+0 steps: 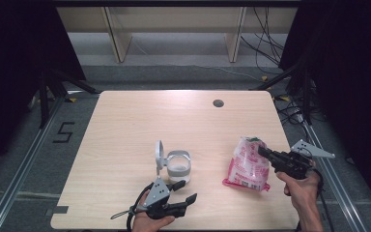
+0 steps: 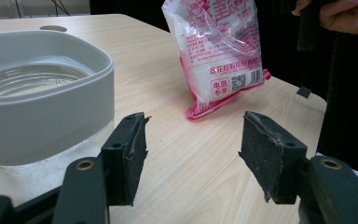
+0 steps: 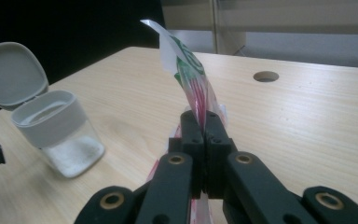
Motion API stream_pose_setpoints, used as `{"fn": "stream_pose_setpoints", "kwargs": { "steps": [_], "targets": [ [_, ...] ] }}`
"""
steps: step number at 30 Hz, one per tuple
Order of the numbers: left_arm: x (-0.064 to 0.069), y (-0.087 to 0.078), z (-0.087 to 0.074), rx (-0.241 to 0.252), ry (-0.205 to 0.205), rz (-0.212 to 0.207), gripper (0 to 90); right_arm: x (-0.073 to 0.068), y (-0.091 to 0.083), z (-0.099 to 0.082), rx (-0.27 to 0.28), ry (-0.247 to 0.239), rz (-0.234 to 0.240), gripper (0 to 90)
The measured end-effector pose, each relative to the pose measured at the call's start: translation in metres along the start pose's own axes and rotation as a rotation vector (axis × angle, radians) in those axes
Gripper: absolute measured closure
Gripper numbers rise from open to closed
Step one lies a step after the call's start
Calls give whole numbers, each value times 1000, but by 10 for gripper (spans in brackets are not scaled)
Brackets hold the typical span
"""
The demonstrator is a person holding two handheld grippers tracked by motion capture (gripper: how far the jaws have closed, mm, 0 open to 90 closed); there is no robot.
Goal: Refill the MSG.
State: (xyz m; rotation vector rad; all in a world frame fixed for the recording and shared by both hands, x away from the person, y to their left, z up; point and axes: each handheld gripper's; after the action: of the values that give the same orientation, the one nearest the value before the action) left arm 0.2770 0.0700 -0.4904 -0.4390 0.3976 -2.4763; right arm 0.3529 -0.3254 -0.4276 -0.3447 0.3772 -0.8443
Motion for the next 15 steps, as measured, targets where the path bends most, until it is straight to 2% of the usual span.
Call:
{"fn": "stream_pose_setpoints", "kwargs": {
  "steps": [1, 4, 5, 7, 9, 10, 11, 12, 13, 15],
  "targets": [
    [0, 0, 0, -1, 1, 2, 397, -2, -2, -1, -14, 31, 14, 900],
    [0, 0, 0, -3, 4, 1, 397, 5, 1, -2, 1, -18, -17, 900],
    [0, 0, 0, -3, 4, 1, 397, 5, 1, -2, 1, -18, -17, 900],
    [-2, -1, 1, -6, 35, 0, 397, 5, 2, -3, -19, 17, -12, 900],
    [-2, -2, 1, -7, 36, -4, 396, 8, 6, -4, -10, -22, -17, 900],
    [-2, -2, 1, -5, 37, -3, 396, 5, 5, -5, -25, 33, -30, 900],
    [-1, -2, 1, -4, 26, -2, 395, 9, 7, -6, -16, -22, -31, 900],
    [-1, -2, 1, -4, 26, -2, 395, 9, 8, -7, -15, -16, -43, 900],
    [-1, -2, 0, 5, 3, -8, 395, 8, 7, -7, -35, 2, -43, 900],
    [-1, -5, 1, -10, 5, 12, 394, 10, 9, -7, -30, -8, -64, 900]
  ]
}}
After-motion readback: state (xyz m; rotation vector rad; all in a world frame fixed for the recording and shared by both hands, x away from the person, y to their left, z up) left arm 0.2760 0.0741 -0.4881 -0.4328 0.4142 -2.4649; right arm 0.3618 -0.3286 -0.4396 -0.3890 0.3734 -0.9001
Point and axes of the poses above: each handheld gripper's, and its own axes: y roughly forward along the jaws, z roughly out of its top, x roughly to its right, and after that the axes turned 6 degrees about -x, right-handed
